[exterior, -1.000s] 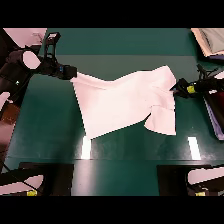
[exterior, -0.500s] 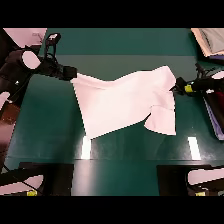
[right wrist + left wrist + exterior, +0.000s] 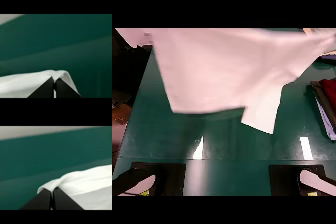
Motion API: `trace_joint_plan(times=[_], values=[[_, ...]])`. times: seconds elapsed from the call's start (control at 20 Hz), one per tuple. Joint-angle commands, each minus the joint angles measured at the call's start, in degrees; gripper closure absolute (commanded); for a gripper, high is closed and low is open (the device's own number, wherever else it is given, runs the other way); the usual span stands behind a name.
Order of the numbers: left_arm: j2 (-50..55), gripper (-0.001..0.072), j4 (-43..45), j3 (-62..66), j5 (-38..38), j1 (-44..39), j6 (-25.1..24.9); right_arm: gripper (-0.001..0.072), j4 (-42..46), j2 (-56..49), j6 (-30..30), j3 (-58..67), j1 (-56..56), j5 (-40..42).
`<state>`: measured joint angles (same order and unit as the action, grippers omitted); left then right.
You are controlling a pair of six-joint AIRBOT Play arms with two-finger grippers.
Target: Fold the shirts.
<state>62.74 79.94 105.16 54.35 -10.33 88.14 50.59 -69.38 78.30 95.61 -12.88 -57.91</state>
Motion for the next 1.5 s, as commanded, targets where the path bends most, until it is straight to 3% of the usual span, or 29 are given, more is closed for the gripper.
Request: trace_joint_plan(times=[0.0,0.45,0.7,1.0,1.2,1.35,1.45], values=[[-7.63,0.0686,0.42,9.7,-2.32,0.02,-0.04,0.0691,0.57,8.9,0.02,9.46,-1.92,4.11],[-22.45,0.0686,-4.98,12.09,-6.08,0.02,0.39,0.0691,0.59,25.81,0.02,17.53,-12.96,2.91],[-20.41,0.0687,-4.85,10.01,2.19,0.02,1.07,0.0692,0.37,25.49,1.05,17.55,-15.43,-2.14],[-3.98,0.0687,0.72,2.19,20.22,0.02,1.46,0.0693,1.68,7.63,7.1,17.53,-5.68,-24.81],[10.51,0.0687,-0.83,-5.16,24.24,0.02,1.46,0.0693,18.18,-9.94,10.36,17.53,6.32,-40.72],[20.48,0.0686,-0.31,-8.22,23.02,0.02,1.42,0.0693,23.58,-22.14,10.32,17.53,11.72,-43.95],[25.81,0.0686,0.83,-8.2,18.43,0.02,1.42,0.0693,25.75,-28.39,10.27,17.53,13.44,-39.56]])
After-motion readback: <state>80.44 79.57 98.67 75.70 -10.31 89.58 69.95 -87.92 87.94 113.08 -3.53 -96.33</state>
